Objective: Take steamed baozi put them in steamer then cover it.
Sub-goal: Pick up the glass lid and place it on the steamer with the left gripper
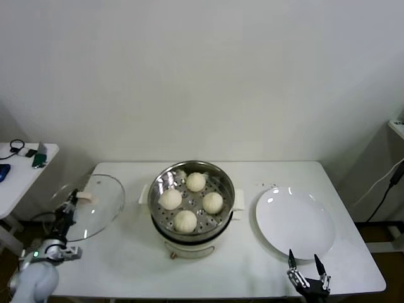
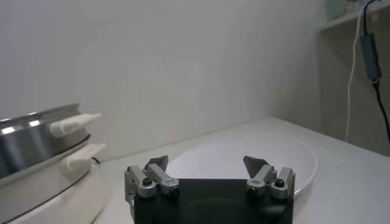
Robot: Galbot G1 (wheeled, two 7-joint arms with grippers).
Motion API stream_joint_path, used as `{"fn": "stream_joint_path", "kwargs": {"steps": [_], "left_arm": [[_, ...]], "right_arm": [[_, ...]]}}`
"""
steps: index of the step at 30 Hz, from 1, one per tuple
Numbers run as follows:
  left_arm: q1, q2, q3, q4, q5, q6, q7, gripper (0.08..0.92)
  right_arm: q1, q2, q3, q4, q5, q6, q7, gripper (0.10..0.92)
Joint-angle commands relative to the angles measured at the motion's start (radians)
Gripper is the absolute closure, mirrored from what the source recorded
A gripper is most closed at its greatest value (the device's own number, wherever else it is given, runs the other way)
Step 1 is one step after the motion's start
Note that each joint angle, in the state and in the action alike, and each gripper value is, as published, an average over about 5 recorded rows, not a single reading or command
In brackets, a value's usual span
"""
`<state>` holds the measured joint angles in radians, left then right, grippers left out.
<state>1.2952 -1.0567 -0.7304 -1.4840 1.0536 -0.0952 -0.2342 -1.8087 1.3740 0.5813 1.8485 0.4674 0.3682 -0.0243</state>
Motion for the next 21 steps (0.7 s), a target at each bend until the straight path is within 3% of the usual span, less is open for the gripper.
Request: {"fn": "stream_joint_path", "kwargs": {"steps": [1,6,11,21], "left_arm": [[0.124,0.112,-0.022,-0.452,-0.213,0.314,0.224,0.86],[0.096,0.096,0.048,-0.596,-0.181,0.456,0.289,0.86],[0.016,0.07,0.211,-0.708,-0.089,0.589,0.347,0.86],[-0.051,-0.105,0.508,-0.717,0.241,0.681,0.407,0.86]], "right_arm": [[0.012,-0.002,0.0,-0.011,-0.06,-0.005,0.022,0.203],[0.021,-0.004,-0.002,-0.022,-0.062,-0.001,0.026,0.203],[0.033,-0.003,-0.008,-0.036,-0.061,0.01,0.027,0.203],[0.102,0.004,-0.027,-0.111,-0.058,0.059,0.028,0.203]]}}
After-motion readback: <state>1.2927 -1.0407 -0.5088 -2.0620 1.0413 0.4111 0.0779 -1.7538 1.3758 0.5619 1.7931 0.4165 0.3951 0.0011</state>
